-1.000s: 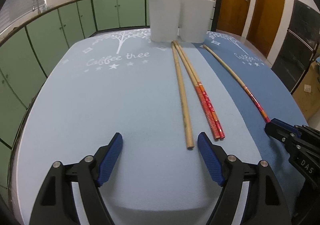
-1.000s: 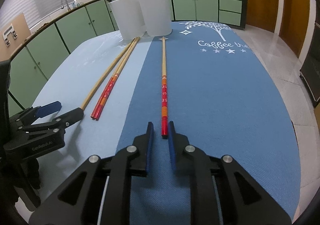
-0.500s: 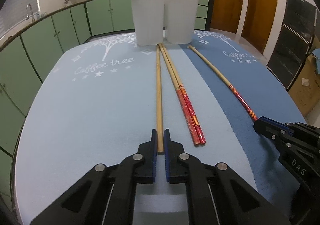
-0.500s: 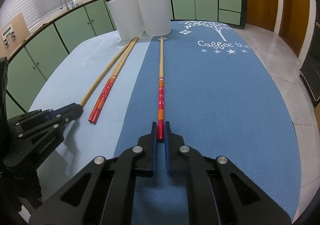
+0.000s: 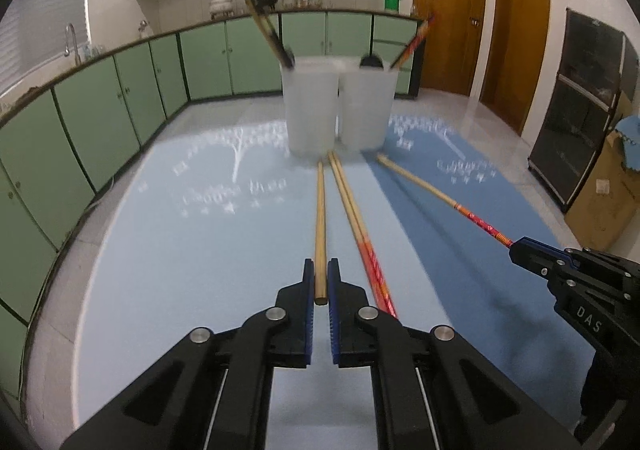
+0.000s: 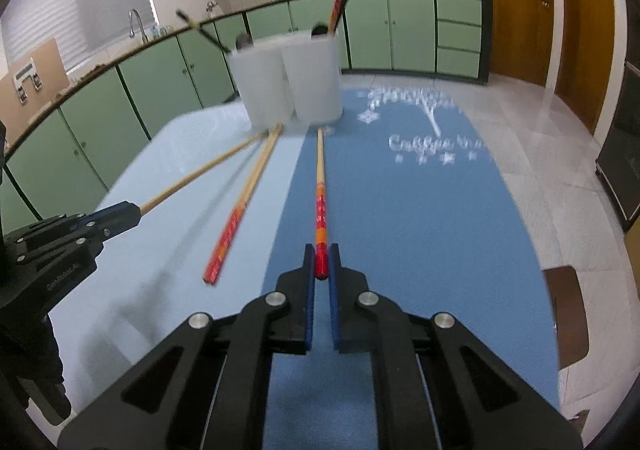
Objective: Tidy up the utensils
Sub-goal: 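Lift both chopsticks with both tools and carry them over the holder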
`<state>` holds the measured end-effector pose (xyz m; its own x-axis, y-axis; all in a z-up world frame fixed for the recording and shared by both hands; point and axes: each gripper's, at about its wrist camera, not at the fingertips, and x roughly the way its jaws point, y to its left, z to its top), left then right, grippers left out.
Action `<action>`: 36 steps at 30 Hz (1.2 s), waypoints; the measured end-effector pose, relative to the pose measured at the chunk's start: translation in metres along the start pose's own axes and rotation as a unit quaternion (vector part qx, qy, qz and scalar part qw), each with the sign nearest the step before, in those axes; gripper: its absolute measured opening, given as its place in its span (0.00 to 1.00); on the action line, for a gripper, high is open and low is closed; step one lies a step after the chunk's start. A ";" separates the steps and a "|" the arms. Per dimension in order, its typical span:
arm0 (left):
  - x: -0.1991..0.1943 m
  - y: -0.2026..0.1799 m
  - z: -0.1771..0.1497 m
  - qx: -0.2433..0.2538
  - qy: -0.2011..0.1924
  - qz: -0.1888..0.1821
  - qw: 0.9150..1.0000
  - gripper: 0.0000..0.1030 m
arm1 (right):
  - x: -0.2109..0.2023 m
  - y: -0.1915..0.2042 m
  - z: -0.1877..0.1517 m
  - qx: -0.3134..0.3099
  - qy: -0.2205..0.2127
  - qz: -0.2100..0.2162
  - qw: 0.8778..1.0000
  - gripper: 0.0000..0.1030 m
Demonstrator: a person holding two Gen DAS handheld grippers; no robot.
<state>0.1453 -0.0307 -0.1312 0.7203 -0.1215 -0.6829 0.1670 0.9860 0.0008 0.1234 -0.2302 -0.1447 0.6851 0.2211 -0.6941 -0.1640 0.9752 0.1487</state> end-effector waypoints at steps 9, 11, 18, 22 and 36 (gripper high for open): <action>-0.035 0.006 0.042 0.000 -0.058 -0.012 0.998 0.06 | -0.041 0.001 0.047 -0.008 -0.053 0.014 0.998 0.05; -0.040 0.007 0.054 0.000 -0.071 -0.016 0.997 0.06 | -0.049 0.002 0.060 -0.008 -0.063 0.024 0.998 0.05; -0.056 0.011 0.089 0.006 -0.104 -0.024 0.994 0.06 | -0.067 0.008 0.106 -0.020 -0.086 0.049 0.995 0.05; -0.060 0.012 0.108 0.011 -0.117 -0.029 0.993 0.06 | -0.074 0.013 0.133 -0.029 -0.089 0.060 0.994 0.05; -0.074 0.012 0.155 0.020 -0.164 -0.043 0.985 0.06 | -0.090 0.021 0.203 -0.066 -0.086 0.083 0.991 0.05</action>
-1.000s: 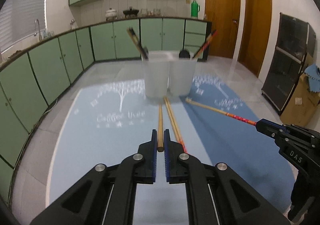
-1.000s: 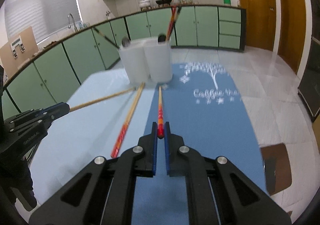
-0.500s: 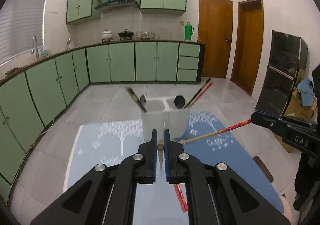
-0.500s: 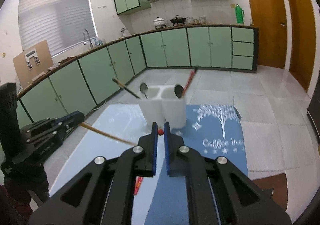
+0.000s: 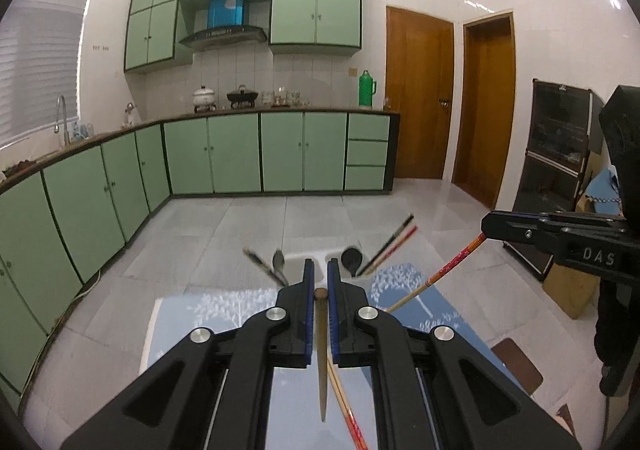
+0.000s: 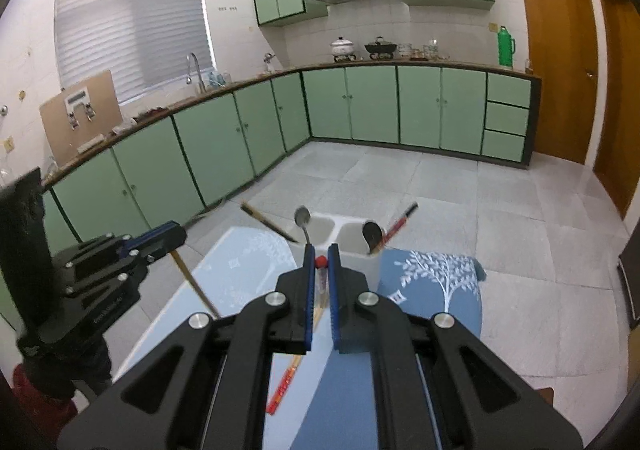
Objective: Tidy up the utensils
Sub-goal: 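Lift both chopsticks with both tools and carry them over the holder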
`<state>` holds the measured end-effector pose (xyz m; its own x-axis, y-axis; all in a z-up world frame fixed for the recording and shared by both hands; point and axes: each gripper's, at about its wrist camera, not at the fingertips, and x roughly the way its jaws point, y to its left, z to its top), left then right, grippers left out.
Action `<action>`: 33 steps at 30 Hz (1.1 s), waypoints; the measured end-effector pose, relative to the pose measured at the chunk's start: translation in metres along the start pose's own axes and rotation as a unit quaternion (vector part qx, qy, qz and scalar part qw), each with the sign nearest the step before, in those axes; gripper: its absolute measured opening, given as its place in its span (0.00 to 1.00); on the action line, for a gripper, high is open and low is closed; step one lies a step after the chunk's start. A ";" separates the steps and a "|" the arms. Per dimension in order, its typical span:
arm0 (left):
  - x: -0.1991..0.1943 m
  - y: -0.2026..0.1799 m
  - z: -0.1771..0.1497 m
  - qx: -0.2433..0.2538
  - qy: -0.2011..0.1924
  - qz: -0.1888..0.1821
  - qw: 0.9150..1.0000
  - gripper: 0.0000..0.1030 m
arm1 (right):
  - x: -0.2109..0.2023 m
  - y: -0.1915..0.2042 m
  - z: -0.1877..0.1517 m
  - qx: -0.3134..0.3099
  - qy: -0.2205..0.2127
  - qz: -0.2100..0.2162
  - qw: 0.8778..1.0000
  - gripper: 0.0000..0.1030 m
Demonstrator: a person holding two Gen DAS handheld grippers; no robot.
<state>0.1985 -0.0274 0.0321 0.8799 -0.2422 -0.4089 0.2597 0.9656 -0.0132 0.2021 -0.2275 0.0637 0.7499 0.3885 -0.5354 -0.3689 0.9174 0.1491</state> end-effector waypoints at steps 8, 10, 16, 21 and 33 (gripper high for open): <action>0.006 0.007 0.055 -0.009 -0.064 0.000 0.998 0.06 | -0.010 -0.010 0.047 -0.012 -0.022 -0.013 1.000 0.05; 0.010 0.009 0.073 -0.011 -0.087 0.003 0.996 0.06 | -0.005 -0.012 0.058 -0.019 -0.021 -0.023 0.999 0.05; 0.036 0.007 0.112 0.001 -0.130 0.017 0.991 0.06 | 0.024 -0.014 0.086 -0.042 -0.004 -0.050 0.998 0.05; 0.073 0.006 0.107 0.003 -0.124 0.021 0.992 0.06 | 0.062 -0.021 0.095 -0.038 0.016 -0.062 0.997 0.05; 0.149 0.007 0.064 0.002 -0.059 0.009 0.998 0.06 | 0.134 -0.030 0.078 -0.024 0.071 -0.064 0.995 0.05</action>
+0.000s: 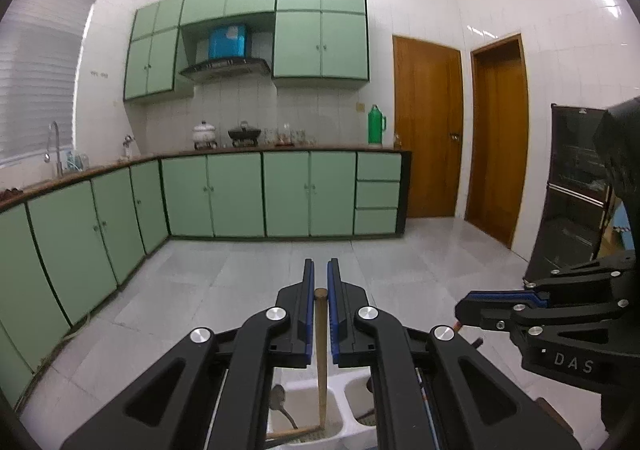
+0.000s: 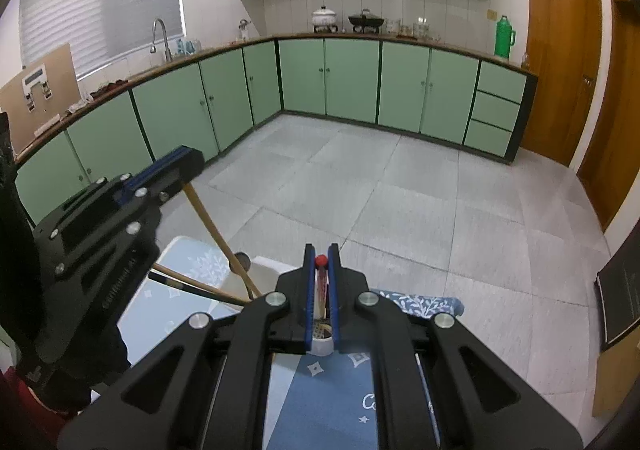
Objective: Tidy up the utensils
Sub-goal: 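Lift both chopsticks with both tools and carry them over the holder, then open both tools to drop the chopsticks into the holder, then move both tools back down to the last two red chopsticks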
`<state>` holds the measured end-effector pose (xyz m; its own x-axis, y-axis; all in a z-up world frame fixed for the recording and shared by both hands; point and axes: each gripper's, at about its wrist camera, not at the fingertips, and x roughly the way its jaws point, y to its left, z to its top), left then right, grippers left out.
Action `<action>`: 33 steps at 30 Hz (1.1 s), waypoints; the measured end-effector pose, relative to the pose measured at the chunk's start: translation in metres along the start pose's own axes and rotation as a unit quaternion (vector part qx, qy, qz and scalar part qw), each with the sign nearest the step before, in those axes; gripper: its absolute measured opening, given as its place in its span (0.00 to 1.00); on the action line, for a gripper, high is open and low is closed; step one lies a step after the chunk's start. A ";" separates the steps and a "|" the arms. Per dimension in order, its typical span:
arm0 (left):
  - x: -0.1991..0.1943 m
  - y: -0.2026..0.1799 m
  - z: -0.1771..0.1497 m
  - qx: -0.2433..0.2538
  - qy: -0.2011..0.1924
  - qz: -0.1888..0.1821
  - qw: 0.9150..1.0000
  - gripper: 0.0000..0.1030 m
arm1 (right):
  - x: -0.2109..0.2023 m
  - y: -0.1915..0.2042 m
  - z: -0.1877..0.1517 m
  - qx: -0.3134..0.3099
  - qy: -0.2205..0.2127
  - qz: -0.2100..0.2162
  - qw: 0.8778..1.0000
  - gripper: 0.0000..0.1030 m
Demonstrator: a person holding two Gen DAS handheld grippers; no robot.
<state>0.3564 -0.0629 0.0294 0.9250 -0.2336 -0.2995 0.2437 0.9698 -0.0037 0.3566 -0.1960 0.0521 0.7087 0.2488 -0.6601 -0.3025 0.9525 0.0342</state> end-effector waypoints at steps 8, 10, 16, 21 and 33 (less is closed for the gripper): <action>0.000 0.013 -0.012 -0.021 0.031 0.002 0.999 0.33 | 0.003 -0.005 -0.009 0.022 -0.005 0.000 1.000 0.37; -0.015 0.015 -0.011 -0.018 0.021 0.006 1.000 0.36 | -0.011 -0.008 -0.013 0.021 -0.025 -0.014 0.999 0.40; -0.065 0.018 -0.015 -0.024 0.005 0.021 0.999 0.55 | -0.057 -0.019 -0.041 0.040 -0.078 -0.039 0.995 0.57; -0.105 0.024 -0.051 -0.044 0.024 0.020 0.999 0.63 | -0.082 -0.021 -0.091 0.041 -0.096 -0.047 0.993 0.75; -0.133 0.035 -0.177 -0.063 0.143 0.055 0.986 0.72 | -0.057 0.000 -0.225 0.107 -0.031 -0.034 0.993 0.89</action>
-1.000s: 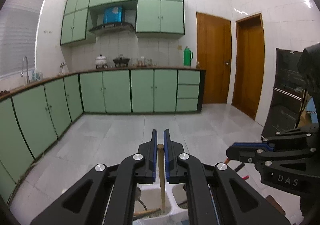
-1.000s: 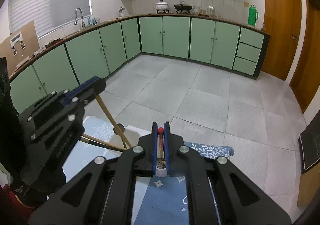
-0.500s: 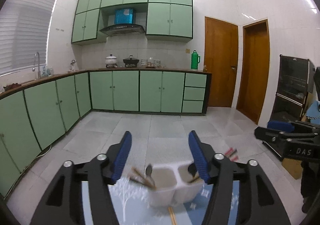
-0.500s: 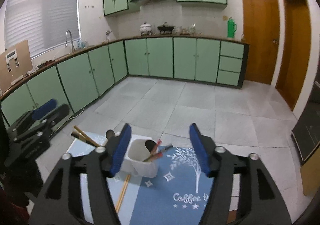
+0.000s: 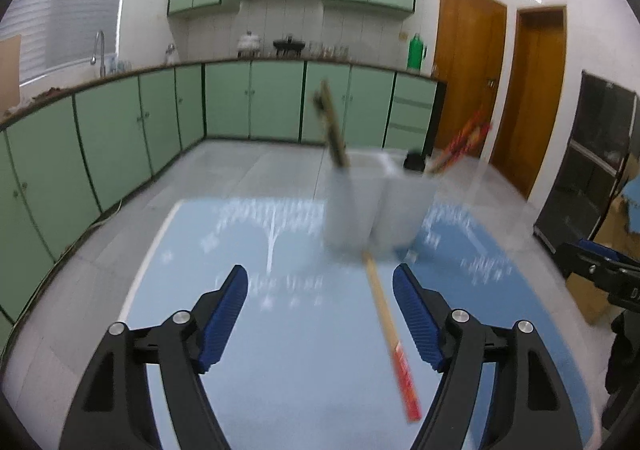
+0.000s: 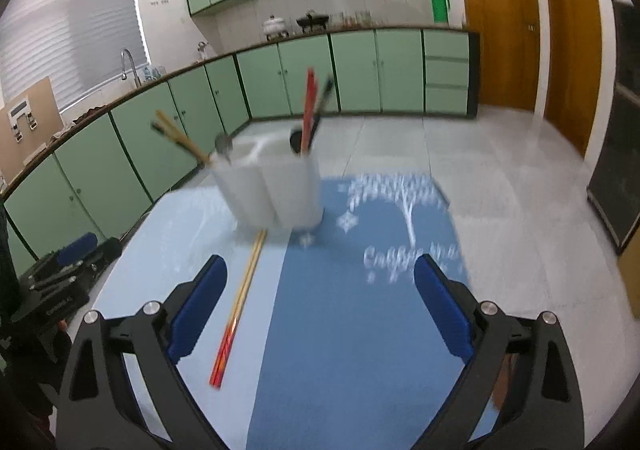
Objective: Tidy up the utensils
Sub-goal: 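Move both tools back down to the last two red chopsticks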
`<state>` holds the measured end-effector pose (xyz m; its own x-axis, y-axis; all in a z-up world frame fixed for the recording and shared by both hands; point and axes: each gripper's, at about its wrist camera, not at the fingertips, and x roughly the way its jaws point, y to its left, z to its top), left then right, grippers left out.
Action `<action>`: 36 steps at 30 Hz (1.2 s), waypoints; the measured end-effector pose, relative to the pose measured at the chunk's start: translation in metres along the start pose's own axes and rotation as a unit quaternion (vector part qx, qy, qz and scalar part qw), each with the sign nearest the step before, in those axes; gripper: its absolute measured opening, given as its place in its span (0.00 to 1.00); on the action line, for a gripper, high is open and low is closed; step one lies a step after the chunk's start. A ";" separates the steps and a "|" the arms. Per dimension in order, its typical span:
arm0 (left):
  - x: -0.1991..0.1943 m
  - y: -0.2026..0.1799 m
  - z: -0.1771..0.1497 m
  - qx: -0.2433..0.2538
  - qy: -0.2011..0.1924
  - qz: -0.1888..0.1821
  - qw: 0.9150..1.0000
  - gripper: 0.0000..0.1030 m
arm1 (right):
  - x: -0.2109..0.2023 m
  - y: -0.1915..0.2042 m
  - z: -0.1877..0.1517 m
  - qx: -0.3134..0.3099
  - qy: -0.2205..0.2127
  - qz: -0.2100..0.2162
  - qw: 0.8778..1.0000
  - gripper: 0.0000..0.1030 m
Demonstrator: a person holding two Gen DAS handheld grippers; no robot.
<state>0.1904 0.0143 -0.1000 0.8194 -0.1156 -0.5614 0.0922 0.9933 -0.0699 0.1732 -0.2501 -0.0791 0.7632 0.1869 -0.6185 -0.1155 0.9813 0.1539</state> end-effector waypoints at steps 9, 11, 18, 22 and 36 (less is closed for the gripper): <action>0.021 0.001 -0.047 0.010 0.056 0.014 0.998 0.72 | 0.024 0.025 -0.052 -0.007 0.039 0.003 0.999 0.89; 0.024 0.002 -0.055 0.014 0.066 0.018 0.998 0.72 | 0.029 0.029 -0.059 -0.012 0.046 0.003 0.999 0.89; 0.030 0.003 -0.075 0.023 0.096 0.021 0.995 0.72 | 0.043 0.045 -0.086 -0.026 0.079 0.002 0.997 0.89; 0.032 0.005 -0.080 0.024 0.103 0.022 0.994 0.72 | 0.050 0.056 -0.095 -0.037 0.095 0.003 0.995 0.89; 0.040 0.007 -0.086 0.024 0.117 0.020 0.993 0.72 | 0.075 0.077 -0.108 -0.068 0.133 -0.017 0.989 0.89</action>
<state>0.1747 0.0160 -0.1939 0.6692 -0.0690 -0.7399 0.0937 0.9956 -0.0081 0.1524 -0.1557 -0.1970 0.5760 0.1415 -0.8051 -0.1915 0.9809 0.0354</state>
